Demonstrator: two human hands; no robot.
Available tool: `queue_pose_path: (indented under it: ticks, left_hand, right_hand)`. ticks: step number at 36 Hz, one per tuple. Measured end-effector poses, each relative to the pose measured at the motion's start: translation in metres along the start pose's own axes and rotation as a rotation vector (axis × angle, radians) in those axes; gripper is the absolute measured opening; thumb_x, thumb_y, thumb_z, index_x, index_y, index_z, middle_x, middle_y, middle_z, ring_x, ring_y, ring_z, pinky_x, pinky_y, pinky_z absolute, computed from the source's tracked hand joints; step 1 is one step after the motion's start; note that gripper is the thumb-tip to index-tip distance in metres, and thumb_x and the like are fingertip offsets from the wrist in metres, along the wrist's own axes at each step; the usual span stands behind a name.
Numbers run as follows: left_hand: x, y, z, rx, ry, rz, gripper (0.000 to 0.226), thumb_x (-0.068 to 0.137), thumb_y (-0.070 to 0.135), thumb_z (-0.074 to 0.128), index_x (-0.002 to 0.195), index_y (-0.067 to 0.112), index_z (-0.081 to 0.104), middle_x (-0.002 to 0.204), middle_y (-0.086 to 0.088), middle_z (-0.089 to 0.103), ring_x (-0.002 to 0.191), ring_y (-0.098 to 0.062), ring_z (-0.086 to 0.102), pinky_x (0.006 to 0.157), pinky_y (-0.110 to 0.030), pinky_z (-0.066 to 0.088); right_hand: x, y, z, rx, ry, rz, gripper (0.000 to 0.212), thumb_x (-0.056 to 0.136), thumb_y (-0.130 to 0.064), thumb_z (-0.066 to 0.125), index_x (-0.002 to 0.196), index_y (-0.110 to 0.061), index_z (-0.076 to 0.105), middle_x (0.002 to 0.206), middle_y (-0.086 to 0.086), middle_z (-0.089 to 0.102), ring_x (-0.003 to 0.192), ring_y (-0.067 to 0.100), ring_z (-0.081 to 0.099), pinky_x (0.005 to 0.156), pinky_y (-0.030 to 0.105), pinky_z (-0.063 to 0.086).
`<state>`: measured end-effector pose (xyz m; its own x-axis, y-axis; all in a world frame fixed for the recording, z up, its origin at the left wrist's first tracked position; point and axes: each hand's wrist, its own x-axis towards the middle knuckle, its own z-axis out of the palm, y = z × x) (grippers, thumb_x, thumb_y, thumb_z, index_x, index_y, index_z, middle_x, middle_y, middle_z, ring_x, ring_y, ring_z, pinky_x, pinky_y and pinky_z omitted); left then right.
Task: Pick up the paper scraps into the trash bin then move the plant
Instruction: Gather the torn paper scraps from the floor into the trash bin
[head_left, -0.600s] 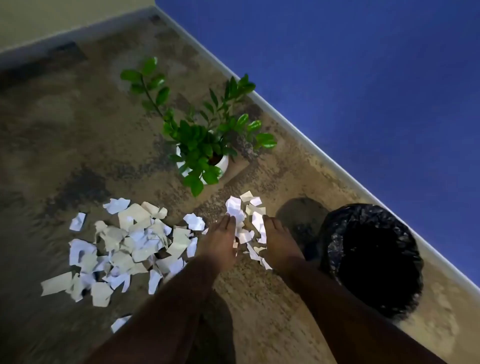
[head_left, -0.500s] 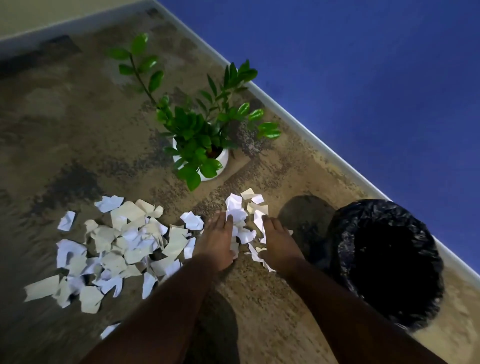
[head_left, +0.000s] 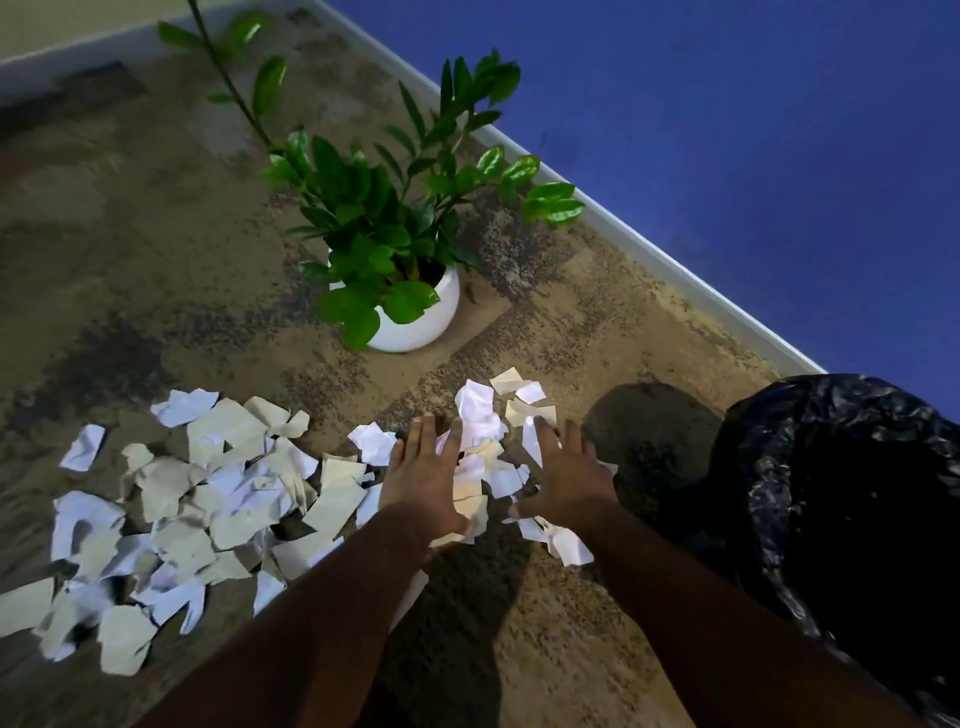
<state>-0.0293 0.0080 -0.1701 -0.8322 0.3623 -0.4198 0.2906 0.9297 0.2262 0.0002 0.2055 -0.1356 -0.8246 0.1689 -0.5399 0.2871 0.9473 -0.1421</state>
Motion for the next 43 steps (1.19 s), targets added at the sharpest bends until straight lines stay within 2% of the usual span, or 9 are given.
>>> queue_pose_path:
  ticks: [6, 9, 13, 17, 26, 29, 33, 37, 43]
  left_hand:
    - [0.014, 0.002, 0.009, -0.037, -0.035, -0.019, 0.144, 0.056, 0.063, 0.081, 0.149, 0.038, -0.026, 0.165, -0.009, -0.014, 0.153, -0.034, -0.003, 0.112, -0.062, 0.027]
    - [0.016, 0.002, 0.015, -0.055, -0.052, -0.023, 0.147, 0.054, 0.063, 0.083, 0.149, 0.040, -0.025, 0.166, -0.008, -0.010, 0.153, -0.037, 0.007, 0.106, -0.059, 0.040]
    - [0.016, 0.003, 0.021, -0.025, -0.047, -0.012, 0.145, 0.055, 0.060, 0.085, 0.151, 0.038, -0.021, 0.164, -0.013, 0.003, 0.150, -0.041, 0.013, 0.106, -0.057, 0.041]
    - [0.014, 0.007, 0.020, 0.040, -0.064, -0.005, 0.136, 0.066, 0.049, 0.084, 0.154, 0.029, -0.017, 0.162, -0.018, 0.007, 0.147, -0.042, 0.015, 0.108, -0.057, 0.039]
    - [0.003, 0.016, 0.016, 0.019, 0.002, 0.045, 0.073, 0.094, 0.033, 0.053, 0.156, 0.019, 0.015, 0.155, -0.019, 0.022, 0.141, -0.036, 0.026, 0.109, -0.044, 0.040]
    - [0.000, 0.016, 0.020, -0.052, 0.033, 0.073, 0.051, 0.091, 0.023, 0.059, 0.138, 0.018, 0.038, 0.146, -0.017, 0.030, 0.133, -0.032, 0.038, 0.103, -0.038, 0.042]
    - [-0.002, 0.018, 0.022, -0.173, 0.016, 0.105, 0.030, 0.090, 0.019, 0.059, 0.119, 0.014, 0.049, 0.126, -0.014, 0.045, 0.105, -0.028, 0.056, 0.092, -0.041, 0.050]
    - [-0.004, 0.020, 0.017, -0.210, 0.029, 0.134, 0.033, 0.087, 0.017, 0.065, 0.117, 0.010, 0.052, 0.120, -0.014, 0.050, 0.103, -0.031, 0.061, 0.088, -0.038, 0.050]
    - [-0.011, 0.024, -0.003, -0.249, 0.133, 0.174, 0.013, 0.085, 0.019, 0.064, 0.097, 0.014, 0.063, 0.107, -0.007, 0.062, 0.094, -0.025, 0.065, 0.081, -0.036, 0.053]
  right_hand:
    - [0.022, 0.005, 0.010, 0.049, -0.018, 0.031, 0.144, 0.046, -0.075, 0.080, 0.151, -0.038, -0.011, 0.164, 0.012, -0.009, 0.150, 0.042, 0.000, 0.110, 0.060, 0.030]
    - [0.030, 0.003, 0.017, 0.083, -0.048, 0.032, 0.146, 0.047, -0.072, 0.082, 0.150, -0.040, -0.016, 0.163, 0.013, -0.012, 0.149, 0.045, 0.001, 0.112, 0.060, 0.027]
    - [0.032, -0.005, 0.028, 0.109, -0.105, 0.004, 0.144, 0.052, -0.064, 0.086, 0.151, -0.042, -0.017, 0.163, 0.016, -0.011, 0.149, 0.044, -0.003, 0.113, 0.061, 0.024]
    - [0.025, -0.018, 0.039, 0.081, -0.042, -0.008, 0.131, 0.060, -0.054, 0.085, 0.153, -0.041, -0.006, 0.162, 0.013, 0.009, 0.148, 0.044, 0.007, 0.110, 0.058, 0.030]
    - [0.003, -0.048, 0.055, 0.099, 0.070, -0.164, 0.081, 0.083, -0.021, 0.074, 0.150, -0.030, 0.028, 0.146, 0.011, 0.035, 0.135, 0.029, 0.037, 0.109, 0.039, 0.039]
    - [-0.005, -0.052, 0.058, 0.104, 0.131, -0.183, 0.056, 0.087, -0.014, 0.068, 0.138, -0.021, 0.048, 0.138, 0.012, 0.043, 0.127, 0.028, 0.047, 0.107, 0.037, 0.043]
    - [-0.013, -0.051, 0.056, 0.172, 0.131, -0.185, 0.028, 0.092, -0.011, 0.059, 0.119, -0.014, 0.065, 0.125, 0.009, 0.053, 0.112, 0.023, 0.054, 0.099, 0.033, 0.046]
    - [-0.018, -0.047, 0.051, 0.244, 0.128, -0.193, 0.025, 0.096, -0.009, 0.051, 0.114, -0.003, 0.068, 0.116, 0.014, 0.065, 0.112, 0.026, 0.056, 0.104, 0.026, 0.037]
    - [-0.023, -0.043, 0.036, 0.372, 0.163, -0.098, 0.024, 0.095, -0.009, 0.056, 0.112, -0.002, 0.071, 0.112, 0.016, 0.067, 0.104, 0.026, 0.061, 0.094, 0.023, 0.043]
